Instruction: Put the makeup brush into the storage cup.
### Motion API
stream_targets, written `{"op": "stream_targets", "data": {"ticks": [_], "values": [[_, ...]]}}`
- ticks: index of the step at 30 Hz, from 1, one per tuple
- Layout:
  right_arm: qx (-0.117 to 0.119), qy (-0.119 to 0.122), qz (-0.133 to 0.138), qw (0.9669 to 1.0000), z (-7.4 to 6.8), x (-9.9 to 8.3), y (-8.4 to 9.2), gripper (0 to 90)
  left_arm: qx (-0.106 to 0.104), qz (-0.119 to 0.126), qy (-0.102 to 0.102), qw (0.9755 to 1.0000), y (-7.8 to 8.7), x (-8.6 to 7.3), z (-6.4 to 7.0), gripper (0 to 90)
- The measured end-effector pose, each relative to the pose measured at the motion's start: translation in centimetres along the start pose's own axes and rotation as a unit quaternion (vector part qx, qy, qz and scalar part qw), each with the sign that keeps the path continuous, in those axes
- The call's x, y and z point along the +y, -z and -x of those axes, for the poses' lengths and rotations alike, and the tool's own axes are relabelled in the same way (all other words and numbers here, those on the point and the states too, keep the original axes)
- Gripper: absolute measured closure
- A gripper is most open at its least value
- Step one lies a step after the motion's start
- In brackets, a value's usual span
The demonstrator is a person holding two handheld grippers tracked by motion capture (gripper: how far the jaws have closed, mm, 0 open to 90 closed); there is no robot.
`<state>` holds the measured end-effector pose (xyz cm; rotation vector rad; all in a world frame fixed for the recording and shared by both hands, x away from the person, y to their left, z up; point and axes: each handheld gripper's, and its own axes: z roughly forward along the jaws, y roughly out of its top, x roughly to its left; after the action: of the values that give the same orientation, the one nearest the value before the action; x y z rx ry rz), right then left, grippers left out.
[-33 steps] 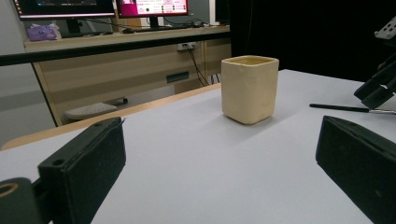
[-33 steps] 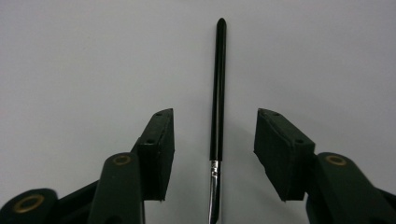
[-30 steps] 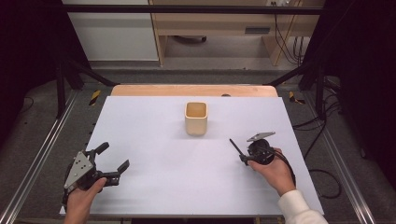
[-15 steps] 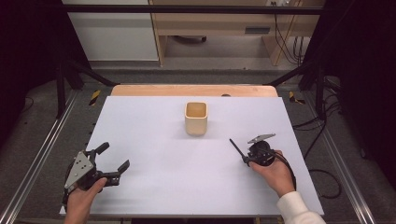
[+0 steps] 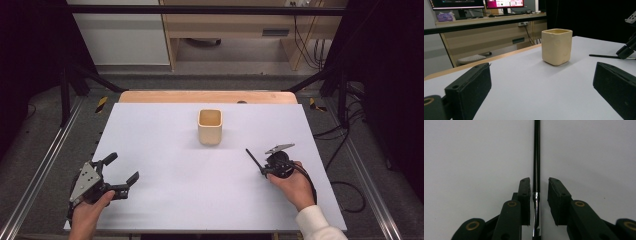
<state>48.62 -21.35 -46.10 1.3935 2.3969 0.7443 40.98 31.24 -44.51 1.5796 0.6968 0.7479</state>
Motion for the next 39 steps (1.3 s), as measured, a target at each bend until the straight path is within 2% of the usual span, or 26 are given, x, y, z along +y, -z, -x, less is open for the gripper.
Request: {"op": "stream_targets", "data": {"ticks": [5,11,22,24,26,27,29,31,32,34,39], "values": [[-0.002,0.004,-0.002,1.0,-0.14,0.03,-0.17,75.4,-0.001,0.001,0.001,1.0,-0.02,0.0,0.02,1.4],[-0.001,0.005,-0.004,1.0,-0.18,0.12,-0.2,83.2,-0.001,-0.001,-0.001,1.0,0.0,0.0,0.01,1.4],[0.006,0.005,-0.005,1.0,-0.24,0.12,-0.16,83.6,-0.001,-0.005,-0.007,1.0,-0.04,0.01,0.09,1.4],[0.017,0.017,-0.003,0.9997,-0.31,0.12,-0.13,83.6,-0.002,-0.006,-0.008,0.9999,-0.04,0.01,0.11,1.5],[0.02,0.011,0.002,0.9997,-0.51,0.17,-0.12,83.6,-0.001,-0.006,-0.009,0.9999,-0.05,0.02,0.16,1.5],[0.022,0.022,0.0,0.9995,-0.42,0.17,-0.07,83.6,-0.001,-0.006,-0.009,0.9999,-0.05,0.02,0.16,1.5],[0.023,0.027,0.0,0.9994,-0.44,0.25,-0.02,83.7,-0.002,-0.006,-0.01,0.9999,-0.08,0.04,0.22,1.5],[0.027,0.024,-0.003,0.9993,-0.47,0.32,0.06,83.7,-0.004,-0.008,-0.012,0.9999,-0.13,0.03,0.27,1.5],[0.031,0.012,-0.002,0.9994,-0.63,0.41,0.05,83.7,-0.004,-0.009,-0.015,0.9998,-0.15,0.04,0.33,1.5],[0.03,0.022,-0.004,0.9993,-0.52,0.43,0.04,83.7,-0.004,-0.01,-0.016,0.9998,-0.16,0.05,0.4,1.5],[0.036,0.019,0.001,0.9992,-0.62,0.6,0.24,83.7,-0.005,-0.012,-0.019,0.9997,-0.14,0.07,0.43,1.5]]}}
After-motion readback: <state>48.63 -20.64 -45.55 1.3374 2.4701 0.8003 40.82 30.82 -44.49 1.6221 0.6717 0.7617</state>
